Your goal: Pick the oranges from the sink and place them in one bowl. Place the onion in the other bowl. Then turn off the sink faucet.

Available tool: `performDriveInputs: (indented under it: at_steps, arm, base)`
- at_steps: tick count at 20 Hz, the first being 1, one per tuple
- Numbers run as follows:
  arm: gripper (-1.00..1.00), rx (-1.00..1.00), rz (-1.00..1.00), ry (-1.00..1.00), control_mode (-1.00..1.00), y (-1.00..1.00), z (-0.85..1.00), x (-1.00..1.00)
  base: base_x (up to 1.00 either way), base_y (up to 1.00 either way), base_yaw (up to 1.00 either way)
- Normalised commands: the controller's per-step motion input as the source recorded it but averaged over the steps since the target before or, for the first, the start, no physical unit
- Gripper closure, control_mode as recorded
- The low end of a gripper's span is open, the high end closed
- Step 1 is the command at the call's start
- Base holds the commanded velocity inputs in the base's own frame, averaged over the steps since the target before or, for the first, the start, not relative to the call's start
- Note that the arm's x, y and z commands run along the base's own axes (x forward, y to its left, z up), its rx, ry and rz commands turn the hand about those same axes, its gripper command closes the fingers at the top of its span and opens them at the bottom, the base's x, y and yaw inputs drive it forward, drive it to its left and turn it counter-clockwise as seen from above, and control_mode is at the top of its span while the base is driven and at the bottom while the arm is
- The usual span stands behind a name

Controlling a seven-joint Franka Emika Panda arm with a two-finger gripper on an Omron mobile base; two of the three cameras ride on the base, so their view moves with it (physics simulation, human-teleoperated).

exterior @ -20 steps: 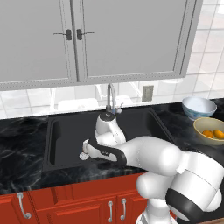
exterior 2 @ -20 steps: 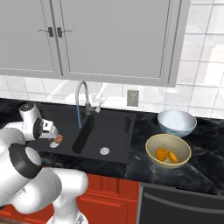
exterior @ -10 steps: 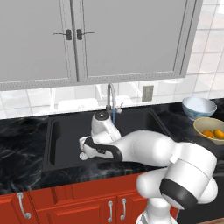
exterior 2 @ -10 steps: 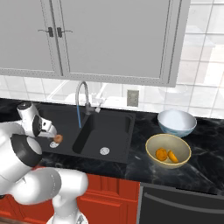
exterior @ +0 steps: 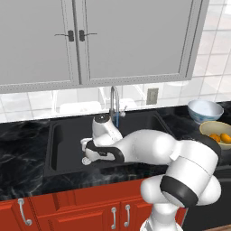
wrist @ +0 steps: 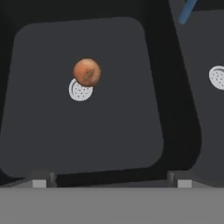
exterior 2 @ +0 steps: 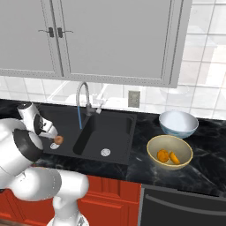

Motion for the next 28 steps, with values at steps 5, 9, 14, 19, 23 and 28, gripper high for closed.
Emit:
performDriveInputs:
  at_steps: [5,9,14,19,23,28]
  arm:
    - [-1.0,0.0,-0.11,0.0,-1.0,0.0,-0.11,0.2]
    - [-1.0,0.0,-0.05,0.0,-1.0,0.0,-0.15,0.22]
    - [-1.0,0.0,0.0,0.0,-1.0,0.0,-0.11,0.22]
    - [-1.0,0.0,0.0,0.0,-1.0,0.0,-0.05,0.22]
    - [-1.0,0.0,0.0,0.0,-1.0,0.01,-0.17,0.12]
    - [-1.0,0.0,0.0,0.01,-1.0,0.02,-0.21,0.18]
  base:
    - [0.0,0.0,0.0]
    - [0.0,0.0,0.0]
    - [0.0,0.0,0.0]
    - [0.0,0.0,0.0]
    - [0.0,0.0,0.0]
    - [0.0,0.0,0.0]
